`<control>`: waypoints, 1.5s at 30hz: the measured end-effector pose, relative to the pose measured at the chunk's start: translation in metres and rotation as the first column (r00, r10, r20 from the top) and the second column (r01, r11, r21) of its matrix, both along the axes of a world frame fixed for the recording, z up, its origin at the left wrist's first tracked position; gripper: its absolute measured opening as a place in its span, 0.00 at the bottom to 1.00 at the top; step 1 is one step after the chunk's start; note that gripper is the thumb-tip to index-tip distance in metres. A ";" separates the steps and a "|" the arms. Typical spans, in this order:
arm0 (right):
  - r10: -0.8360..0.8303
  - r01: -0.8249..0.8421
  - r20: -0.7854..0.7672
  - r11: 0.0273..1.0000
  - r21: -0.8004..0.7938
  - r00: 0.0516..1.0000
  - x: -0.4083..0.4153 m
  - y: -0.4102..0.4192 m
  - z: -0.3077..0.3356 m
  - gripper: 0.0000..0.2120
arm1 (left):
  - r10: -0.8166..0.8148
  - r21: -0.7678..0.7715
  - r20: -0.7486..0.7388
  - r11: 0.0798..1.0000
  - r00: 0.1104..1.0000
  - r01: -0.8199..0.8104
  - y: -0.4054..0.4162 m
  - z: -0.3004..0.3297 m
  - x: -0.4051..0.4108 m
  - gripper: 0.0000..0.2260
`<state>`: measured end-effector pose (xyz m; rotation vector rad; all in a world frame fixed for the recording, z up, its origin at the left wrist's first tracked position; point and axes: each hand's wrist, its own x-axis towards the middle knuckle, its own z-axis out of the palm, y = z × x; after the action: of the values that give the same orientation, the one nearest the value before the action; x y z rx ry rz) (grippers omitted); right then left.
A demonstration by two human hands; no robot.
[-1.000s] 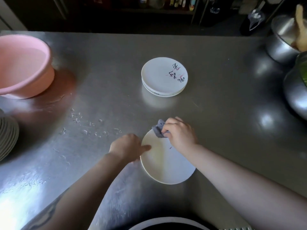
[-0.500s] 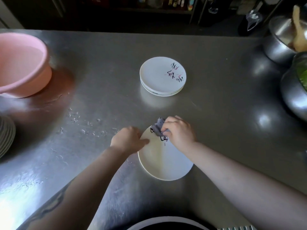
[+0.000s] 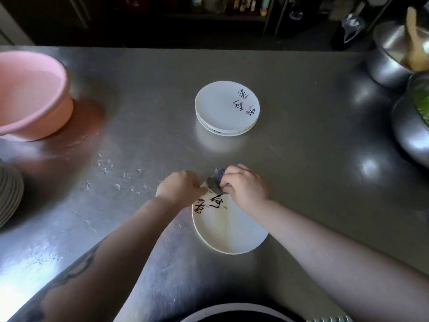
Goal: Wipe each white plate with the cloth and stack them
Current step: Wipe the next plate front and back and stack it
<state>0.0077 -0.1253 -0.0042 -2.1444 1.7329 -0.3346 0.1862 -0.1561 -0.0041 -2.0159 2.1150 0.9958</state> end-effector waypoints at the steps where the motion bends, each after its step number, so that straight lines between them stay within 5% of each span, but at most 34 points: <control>1: 0.027 -0.027 0.014 1.000 0.001 1.000 0.004 0.000 0.000 0.03 | 0.009 -0.019 -0.027 1.000 1.000 -0.010 -0.003 0.000 -0.004 0.15; 8: -0.144 0.146 -0.109 0.989 0.010 0.984 -0.025 -0.003 -0.001 0.06 | 0.206 0.016 -0.101 0.978 0.973 -0.206 0.016 -0.009 0.016 0.16; 15: -0.024 0.026 -0.044 0.999 0.036 0.999 -0.002 -0.008 -0.001 0.04 | 0.177 -0.113 -0.102 0.976 0.979 -0.188 0.006 -0.004 0.002 0.09; 28: -0.124 0.158 -0.226 0.978 0.138 0.966 -0.044 0.021 0.010 0.08 | 0.473 0.042 -0.282 0.875 0.835 -0.482 0.024 -0.010 0.009 0.07; 37: -0.159 0.138 0.058 0.953 0.270 0.986 0.013 0.083 0.006 0.05 | 0.577 0.054 -0.298 0.805 0.760 -0.590 0.046 -0.006 0.003 0.06; 43: -0.170 0.101 0.172 0.932 0.349 0.970 0.019 0.074 0.010 0.05 | 0.524 0.092 -0.347 0.844 0.778 -0.528 0.056 -0.001 0.014 0.06; 45: -0.256 0.187 0.203 0.933 0.309 0.945 -0.002 0.076 0.017 0.05 | 0.463 -0.011 -0.369 0.865 0.806 -0.501 0.068 0.000 0.022 0.04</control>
<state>0.0057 -0.0494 0.0129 -1.6359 1.7639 -0.3622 0.2084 -0.0879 -0.0043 -2.6960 1.8528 1.4388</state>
